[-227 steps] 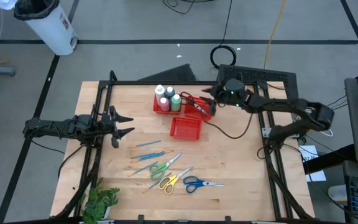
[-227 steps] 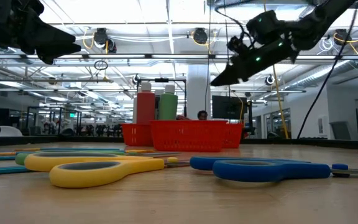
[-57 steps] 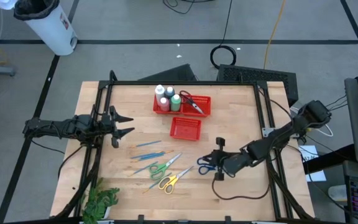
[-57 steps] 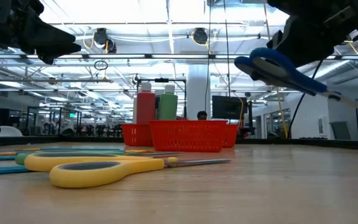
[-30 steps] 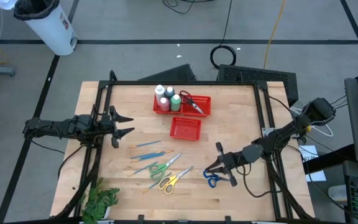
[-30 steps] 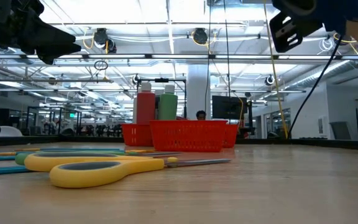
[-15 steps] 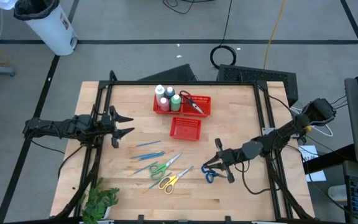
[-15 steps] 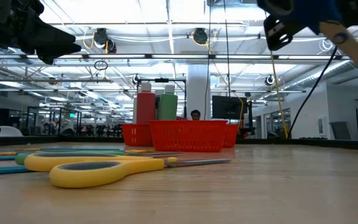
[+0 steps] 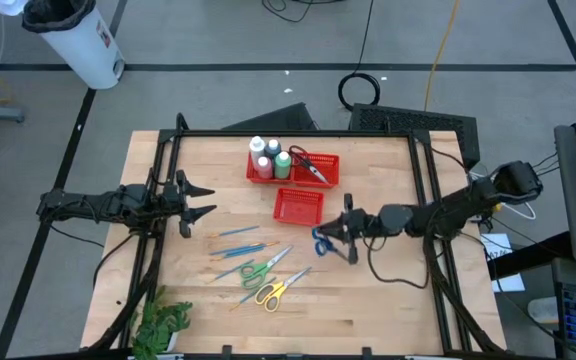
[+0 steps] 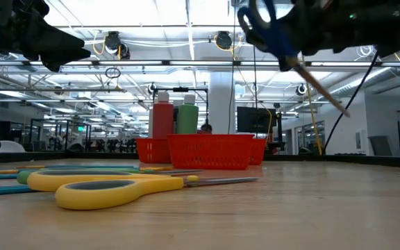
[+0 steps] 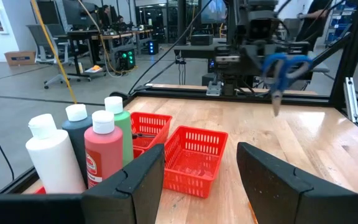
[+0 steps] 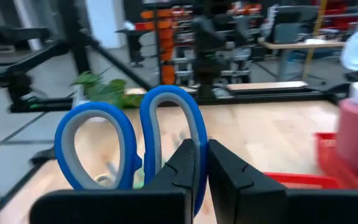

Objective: Pick & Place Paint Supplies
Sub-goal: Put the blue scissors into the top right red bin

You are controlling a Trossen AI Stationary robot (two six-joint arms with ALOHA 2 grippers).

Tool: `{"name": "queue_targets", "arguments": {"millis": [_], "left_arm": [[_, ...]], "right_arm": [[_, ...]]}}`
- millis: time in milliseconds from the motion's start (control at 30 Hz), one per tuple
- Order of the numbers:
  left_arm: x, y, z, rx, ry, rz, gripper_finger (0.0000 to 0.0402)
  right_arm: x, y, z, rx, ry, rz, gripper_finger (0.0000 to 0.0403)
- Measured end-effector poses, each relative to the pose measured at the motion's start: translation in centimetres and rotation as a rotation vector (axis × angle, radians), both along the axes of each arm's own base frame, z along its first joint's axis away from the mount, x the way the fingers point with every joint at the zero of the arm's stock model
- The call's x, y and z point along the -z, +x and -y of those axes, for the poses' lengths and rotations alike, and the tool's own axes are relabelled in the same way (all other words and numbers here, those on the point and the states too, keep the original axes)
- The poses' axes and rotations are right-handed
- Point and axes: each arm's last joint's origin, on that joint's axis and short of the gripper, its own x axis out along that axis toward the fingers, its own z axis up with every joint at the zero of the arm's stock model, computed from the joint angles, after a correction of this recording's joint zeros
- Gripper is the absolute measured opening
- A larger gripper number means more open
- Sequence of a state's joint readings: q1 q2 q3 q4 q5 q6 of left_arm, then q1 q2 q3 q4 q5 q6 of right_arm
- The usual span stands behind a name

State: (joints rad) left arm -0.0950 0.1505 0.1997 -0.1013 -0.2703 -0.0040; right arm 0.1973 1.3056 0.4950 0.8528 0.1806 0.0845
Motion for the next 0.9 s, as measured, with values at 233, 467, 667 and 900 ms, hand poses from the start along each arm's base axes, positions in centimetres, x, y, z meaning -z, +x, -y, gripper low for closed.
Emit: {"name": "queue_targets", "arguments": {"millis": [233,467,667,900], "left_arm": [[0.0,0.0,0.0,0.000,0.000,0.000,0.0209],[0.0,0.0,0.0,0.000,0.000,0.000,0.0209],[0.0,0.0,0.0,0.000,0.000,0.000,0.0209],[0.0,0.0,0.0,0.000,0.000,0.000,0.0209]], "right_arm": [[-0.1,0.4,3.4,0.137,0.012,0.013,0.0012],[-0.1,0.3,6.6,0.262,0.001,0.012,0.0013],[-0.1,0.0,9.0,0.360,0.005,0.012,0.0013],[-0.5,-0.7,11.7,0.446,0.009,0.058,0.0013]]}}
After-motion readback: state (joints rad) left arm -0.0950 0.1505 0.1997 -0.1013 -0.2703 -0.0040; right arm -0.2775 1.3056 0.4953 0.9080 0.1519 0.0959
